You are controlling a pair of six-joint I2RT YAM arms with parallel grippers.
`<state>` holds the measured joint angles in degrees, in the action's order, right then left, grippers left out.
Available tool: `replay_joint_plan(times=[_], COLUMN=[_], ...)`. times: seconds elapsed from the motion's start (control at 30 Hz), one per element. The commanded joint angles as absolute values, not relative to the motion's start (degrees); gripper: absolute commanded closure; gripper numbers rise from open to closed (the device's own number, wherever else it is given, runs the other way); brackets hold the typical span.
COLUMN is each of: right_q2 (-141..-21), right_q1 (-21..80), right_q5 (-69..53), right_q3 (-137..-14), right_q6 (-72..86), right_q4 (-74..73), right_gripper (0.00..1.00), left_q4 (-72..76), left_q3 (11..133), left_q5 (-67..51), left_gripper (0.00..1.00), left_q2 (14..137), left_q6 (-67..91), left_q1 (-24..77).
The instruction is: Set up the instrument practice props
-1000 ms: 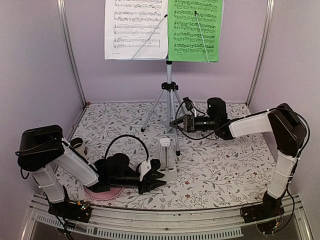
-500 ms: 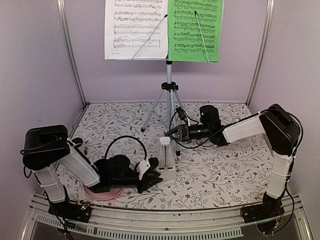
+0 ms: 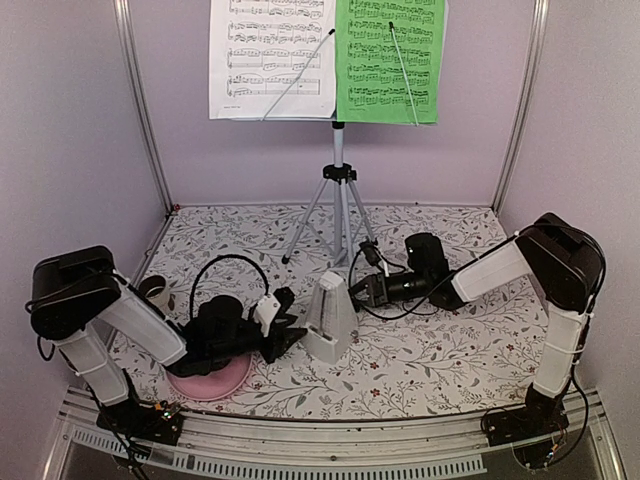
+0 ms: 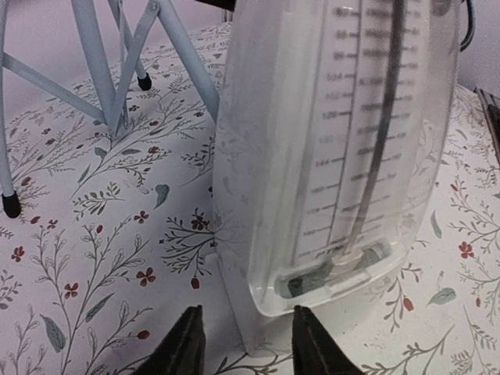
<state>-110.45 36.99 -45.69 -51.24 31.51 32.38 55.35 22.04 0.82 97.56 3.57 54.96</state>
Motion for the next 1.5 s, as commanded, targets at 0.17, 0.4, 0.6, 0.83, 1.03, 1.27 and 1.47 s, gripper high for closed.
replay_joint_plan(times=[0.17, 0.4, 0.6, 0.83, 1.03, 1.27, 1.47], right_q2=[-101.45, -97.14, -93.06, -86.19, -82.19, -81.08, -78.77], right_q1=[39.64, 40.09, 39.76, 37.33, 37.10, 36.74, 36.71], right_q5=[-45.60, -45.44, -43.62, -39.29, -35.83, -35.24, -35.37], right_q3=[-40.74, -37.53, -40.04, -40.52, -41.38, -42.00, -43.07], right_q6=[33.87, 34.83, 32.35, 29.62, 26.95, 25.98, 24.91], right_q4=[33.87, 34.63, 32.01, 26.52, 22.16, 20.26, 17.76], right_gripper=[0.64, 0.58, 0.51, 0.42, 0.37, 0.32, 0.30], left_q4=[58.81, 53.26, 45.79, 45.46, 42.32, 43.64, 46.57], left_q3=[15.60, 19.47, 27.54, 29.45, 32.86, 34.35, 34.31], left_q5=[-11.56, -10.18, -2.20, 4.00, 4.19, -0.14, -10.87], left_gripper=[0.20, 0.01, 0.01, 0.02, 0.15, 0.26, 0.49], left_q2=[83.92, 78.79, 81.02, 82.54, 84.64, 88.03, 88.62], left_q6=[-1.86, 0.00, 3.67, 6.98, 6.74, 5.91, 0.98], left_q1=[54.14, 56.34, 60.35, 61.58, 61.74, 62.78, 62.92])
